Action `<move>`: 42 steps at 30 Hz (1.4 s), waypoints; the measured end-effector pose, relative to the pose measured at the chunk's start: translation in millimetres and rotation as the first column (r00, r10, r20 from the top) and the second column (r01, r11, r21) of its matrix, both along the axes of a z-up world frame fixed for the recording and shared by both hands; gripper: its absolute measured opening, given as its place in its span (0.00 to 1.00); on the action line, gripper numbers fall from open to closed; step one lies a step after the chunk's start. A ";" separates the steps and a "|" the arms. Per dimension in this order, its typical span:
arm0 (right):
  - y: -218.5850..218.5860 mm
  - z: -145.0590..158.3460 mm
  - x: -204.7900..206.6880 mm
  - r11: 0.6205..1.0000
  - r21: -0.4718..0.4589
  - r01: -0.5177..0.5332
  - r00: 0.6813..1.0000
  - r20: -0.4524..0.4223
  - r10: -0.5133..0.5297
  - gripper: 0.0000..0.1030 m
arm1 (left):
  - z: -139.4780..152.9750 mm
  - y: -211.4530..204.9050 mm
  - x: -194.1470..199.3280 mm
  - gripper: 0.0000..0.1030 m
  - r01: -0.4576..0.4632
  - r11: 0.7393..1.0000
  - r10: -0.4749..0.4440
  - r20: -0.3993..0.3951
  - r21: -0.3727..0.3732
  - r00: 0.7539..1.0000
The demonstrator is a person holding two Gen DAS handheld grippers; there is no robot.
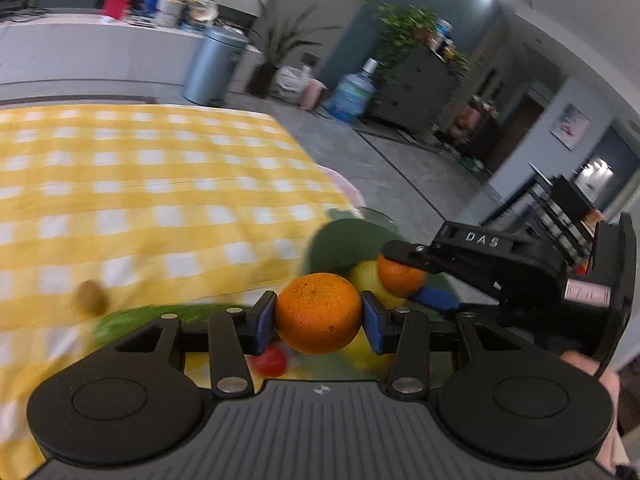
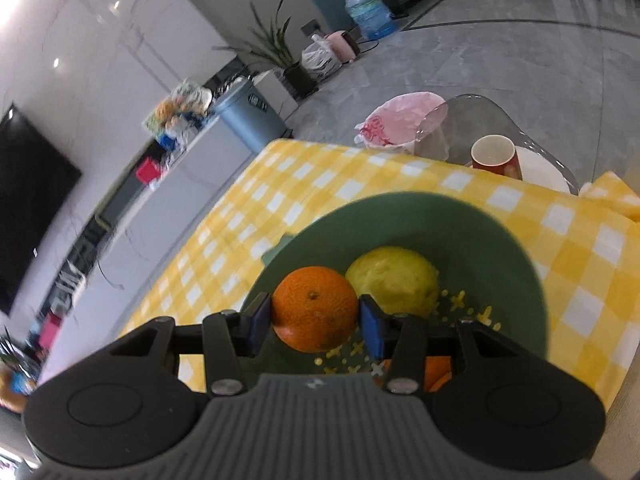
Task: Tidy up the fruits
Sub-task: 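Carry both held fruits over the colander and open both tools, then grasp a small brown kiwi with the left tool while the right tool grasps another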
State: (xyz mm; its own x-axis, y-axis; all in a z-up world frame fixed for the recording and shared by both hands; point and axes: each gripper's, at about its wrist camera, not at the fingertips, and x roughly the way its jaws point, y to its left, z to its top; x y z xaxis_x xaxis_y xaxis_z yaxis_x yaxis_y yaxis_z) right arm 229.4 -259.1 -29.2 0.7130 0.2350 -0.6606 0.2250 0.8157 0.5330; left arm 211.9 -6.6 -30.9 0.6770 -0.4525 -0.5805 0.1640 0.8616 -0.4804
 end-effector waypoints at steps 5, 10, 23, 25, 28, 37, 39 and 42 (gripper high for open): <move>-15.3 -4.2 0.8 0.998 0.064 0.022 1.000 0.009 -0.022 0.43 | -2.9 -25.3 30.2 0.49 0.038 0.999 -0.036 -0.048 0.031 0.998; -11.3 -12.2 12.6 0.994 0.098 -0.046 0.999 0.002 0.046 0.43 | -13.0 -38.2 38.3 0.49 0.061 0.997 -0.057 -0.066 0.056 0.996; -5.8 -12.7 15.6 0.986 0.150 -0.070 0.997 0.046 0.064 0.52 | -6.8 -36.2 32.0 0.69 0.026 0.999 -0.026 -0.007 0.033 1.000; -6.0 -10.9 15.3 0.988 0.142 -0.064 0.997 0.048 0.057 0.52 | -5.1 -34.4 31.2 0.72 0.017 0.999 -0.017 -0.005 0.034 1.000; -12.0 -10.2 12.5 0.989 0.141 -0.033 0.999 0.043 0.027 0.52 | -4.2 -32.5 30.2 0.73 0.004 0.999 -0.004 -0.008 0.038 1.000; -38.3 1.3 -1.6 0.988 0.152 0.030 0.996 0.074 -0.042 0.68 | 2.5 -34.3 22.3 0.75 -0.025 0.996 0.025 -0.004 0.085 1.000; -35.5 5.9 -2.1 0.993 0.117 -0.017 0.997 0.073 0.009 0.73 | 6.6 -32.4 18.7 0.75 -0.041 0.995 0.040 0.007 0.094 0.999; -31.0 15.5 -6.8 0.997 0.062 -0.045 0.995 0.097 0.039 0.81 | 13.7 -26.4 12.4 0.77 -0.055 0.994 0.053 0.022 0.098 0.998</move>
State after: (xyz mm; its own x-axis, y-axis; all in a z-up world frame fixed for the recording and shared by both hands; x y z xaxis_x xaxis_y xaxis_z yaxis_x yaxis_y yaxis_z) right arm 222.6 -290.1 -13.6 0.7609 0.3054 -0.5725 0.1370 0.7868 0.6018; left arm 224.3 -33.1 -17.2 0.7108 -0.3559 -0.6067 0.1242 0.9125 -0.3899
